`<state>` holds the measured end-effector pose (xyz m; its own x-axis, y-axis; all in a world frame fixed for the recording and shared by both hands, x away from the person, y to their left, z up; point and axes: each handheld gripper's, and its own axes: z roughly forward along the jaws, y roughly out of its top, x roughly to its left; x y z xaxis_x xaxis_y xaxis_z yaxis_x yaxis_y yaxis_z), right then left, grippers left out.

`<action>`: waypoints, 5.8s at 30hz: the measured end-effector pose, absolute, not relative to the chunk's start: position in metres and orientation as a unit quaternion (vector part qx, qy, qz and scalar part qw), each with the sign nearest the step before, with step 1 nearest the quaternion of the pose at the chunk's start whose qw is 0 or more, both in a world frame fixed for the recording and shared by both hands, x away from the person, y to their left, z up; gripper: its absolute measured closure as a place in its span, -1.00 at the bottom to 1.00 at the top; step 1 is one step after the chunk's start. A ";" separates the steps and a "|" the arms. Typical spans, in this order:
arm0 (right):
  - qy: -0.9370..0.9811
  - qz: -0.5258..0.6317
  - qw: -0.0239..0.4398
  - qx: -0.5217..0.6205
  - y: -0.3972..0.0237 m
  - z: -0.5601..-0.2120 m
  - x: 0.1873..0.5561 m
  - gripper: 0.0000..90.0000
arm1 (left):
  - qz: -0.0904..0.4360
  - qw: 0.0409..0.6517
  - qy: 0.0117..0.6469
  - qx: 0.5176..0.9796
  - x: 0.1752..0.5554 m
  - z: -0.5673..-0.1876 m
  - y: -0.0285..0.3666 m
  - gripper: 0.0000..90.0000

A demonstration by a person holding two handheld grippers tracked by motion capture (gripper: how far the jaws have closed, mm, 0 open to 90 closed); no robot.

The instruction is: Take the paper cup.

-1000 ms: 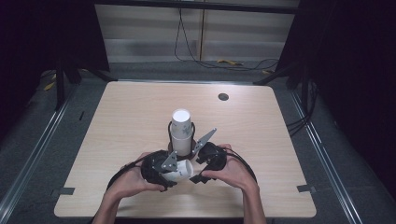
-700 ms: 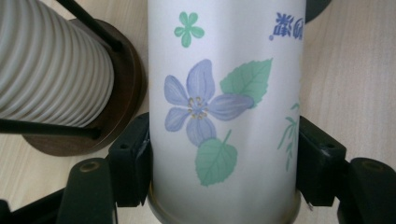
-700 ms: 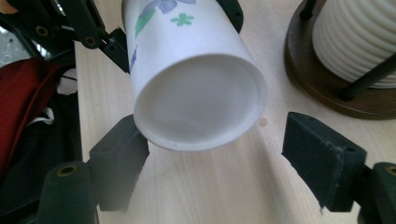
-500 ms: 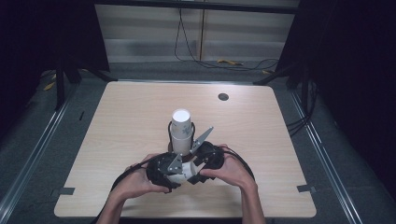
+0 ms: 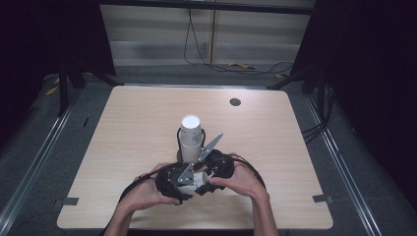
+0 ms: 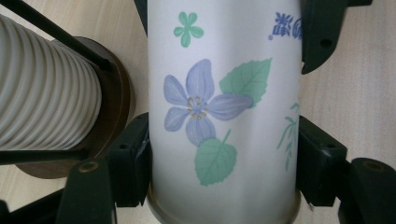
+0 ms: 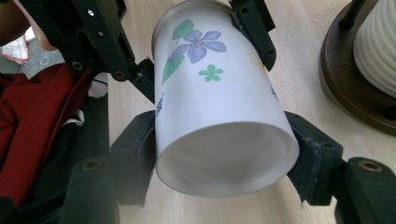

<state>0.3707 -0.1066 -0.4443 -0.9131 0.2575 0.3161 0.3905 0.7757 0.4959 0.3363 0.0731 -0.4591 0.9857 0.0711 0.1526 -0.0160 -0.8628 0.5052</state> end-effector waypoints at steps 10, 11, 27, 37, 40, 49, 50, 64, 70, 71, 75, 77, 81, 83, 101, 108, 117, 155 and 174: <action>-0.931 -0.291 0.121 -0.183 -0.107 -0.444 0.371 -0.26 | 0.088 0.265 0.013 0.960 0.335 -0.460 0.073 -0.30; -0.931 -0.291 0.122 -0.182 -0.108 -0.444 0.372 -0.25 | 0.087 0.268 0.013 0.959 0.335 -0.460 0.073 -0.30; -0.930 -0.297 0.117 -0.184 -0.110 -0.440 0.371 -0.21 | 0.081 0.306 0.022 0.948 0.337 -0.462 0.077 -0.53; -0.928 -0.303 0.106 -0.187 -0.111 -0.439 0.369 -0.21 | 0.083 0.339 0.040 0.936 0.338 -0.460 0.084 -0.64; -0.926 -0.310 0.106 -0.186 -0.111 -0.439 0.369 -0.21 | 0.083 0.349 0.042 0.933 0.338 -0.459 0.086 -0.64; -0.924 -0.317 0.087 -0.196 -0.120 -0.438 0.365 -0.21 | 0.081 0.381 0.064 0.919 0.337 -0.456 0.093 -0.65; -0.923 -0.318 0.086 -0.197 -0.121 -0.439 0.365 -0.21 | 0.079 0.388 0.070 0.916 0.336 -0.457 0.095 -0.65; -0.912 -0.343 0.072 -0.212 -0.134 -0.439 0.363 -0.21 | 0.077 0.445 0.098 0.887 0.338 -0.457 0.112 -0.63; -0.903 -0.365 0.066 -0.216 -0.142 -0.441 0.361 -0.21 | 0.075 0.466 0.112 0.874 0.339 -0.460 0.119 -0.64; -0.903 -0.365 0.066 -0.216 -0.142 -0.441 0.361 -0.21 | 0.076 0.469 0.114 0.872 0.339 -0.460 0.120 -0.64; -0.900 -0.374 0.065 -0.215 -0.144 -0.445 0.361 -0.21 | 0.075 0.479 0.116 0.867 0.340 -0.461 0.122 -0.64; -0.897 -0.379 0.067 -0.216 -0.145 -0.445 0.360 -0.21 | 0.070 0.487 0.119 0.862 0.339 -0.462 0.122 -0.63; -0.890 -0.399 0.067 -0.210 -0.147 -0.445 0.359 -0.21 | 0.068 0.505 0.127 0.851 0.338 -0.465 0.125 -0.63; -0.890 -0.400 0.064 -0.211 -0.147 -0.445 0.358 -0.21 | 0.066 0.508 0.130 0.849 0.337 -0.466 0.126 -0.63; -0.875 -0.440 0.058 -0.193 -0.147 -0.447 0.357 -0.21 | 0.074 0.521 0.127 0.841 0.335 -0.468 0.127 -0.63; -0.866 -0.456 0.062 -0.197 -0.149 -0.452 0.356 -0.21 | 0.064 0.534 0.125 0.834 0.336 -0.469 0.129 -0.64; -0.857 -0.472 0.065 -0.197 -0.154 -0.458 0.353 -0.21 | 0.056 0.547 0.133 0.825 0.337 -0.474 0.131 -0.65; -0.852 -0.493 0.061 -0.165 -0.145 -0.449 0.348 -0.21 | 0.046 0.592 0.095 0.799 0.340 -0.475 0.127 -0.58; -0.851 -0.498 0.060 -0.158 -0.142 -0.448 0.347 -0.21 | 0.009 0.622 0.100 0.776 0.344 -0.479 0.132 -0.52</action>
